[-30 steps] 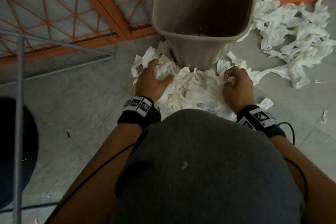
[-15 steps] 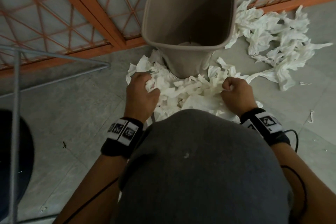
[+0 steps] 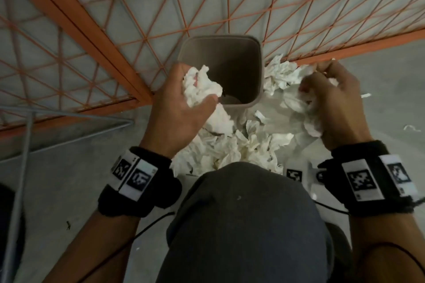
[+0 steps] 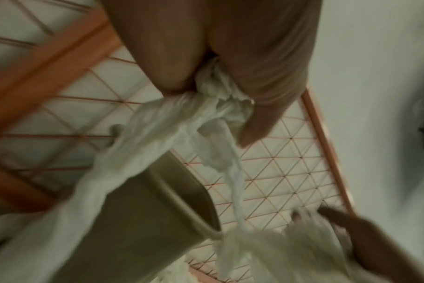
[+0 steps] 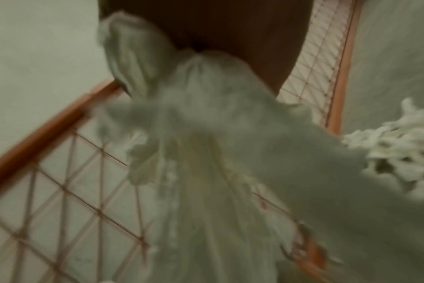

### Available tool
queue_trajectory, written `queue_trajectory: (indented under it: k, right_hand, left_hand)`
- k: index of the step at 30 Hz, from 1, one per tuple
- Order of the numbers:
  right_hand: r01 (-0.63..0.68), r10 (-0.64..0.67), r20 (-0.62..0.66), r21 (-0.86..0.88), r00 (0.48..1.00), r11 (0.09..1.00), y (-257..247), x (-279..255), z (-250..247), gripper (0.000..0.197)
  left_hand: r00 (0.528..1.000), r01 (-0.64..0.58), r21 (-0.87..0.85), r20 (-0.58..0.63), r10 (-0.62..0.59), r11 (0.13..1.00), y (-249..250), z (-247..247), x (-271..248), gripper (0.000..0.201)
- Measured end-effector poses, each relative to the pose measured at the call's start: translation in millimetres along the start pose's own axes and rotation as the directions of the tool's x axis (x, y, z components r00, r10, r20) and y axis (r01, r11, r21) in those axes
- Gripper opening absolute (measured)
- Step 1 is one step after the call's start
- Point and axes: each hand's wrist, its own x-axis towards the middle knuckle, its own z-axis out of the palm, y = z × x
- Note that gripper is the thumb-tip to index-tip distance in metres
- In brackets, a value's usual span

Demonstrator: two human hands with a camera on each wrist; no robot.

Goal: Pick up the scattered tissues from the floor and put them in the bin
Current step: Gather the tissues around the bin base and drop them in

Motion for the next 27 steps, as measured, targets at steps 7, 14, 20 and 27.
queue_trajectory:
  k: [7, 14, 20, 27]
  right_hand:
    - [-0.016, -0.01, 0.216, 0.115, 0.976, 0.993, -66.1, 46.4, 54.7, 0.04]
    - [-0.034, -0.056, 0.223, 0.382, 0.973, 0.924, -64.3, 80.6, 102.3, 0.022]
    - [-0.032, 0.034, 0.386, -0.013, 0.922, 0.999, -21.2, 77.3, 109.4, 0.024]
    - [0.325, -0.08, 0.469, -0.469, 0.879, 0.821, -28.1, 46.1, 76.5, 0.041]
  left_hand:
    - [0.969, -0.205, 0.021, -0.135, 0.206, 0.979, 32.8, 18.9, 62.1, 0.041]
    - [0.977, -0.098, -0.045, -0.196, 0.087, 0.994, 17.0, 32.7, 103.9, 0.022]
    - [0.992, 0.096, 0.083, 0.077, -0.102, 0.992, -26.8, 26.1, 92.0, 0.013]
    - [0.971, -0.036, 0.072, -0.234, 0.051, 0.997, -58.0, -15.5, 31.5, 0.014]
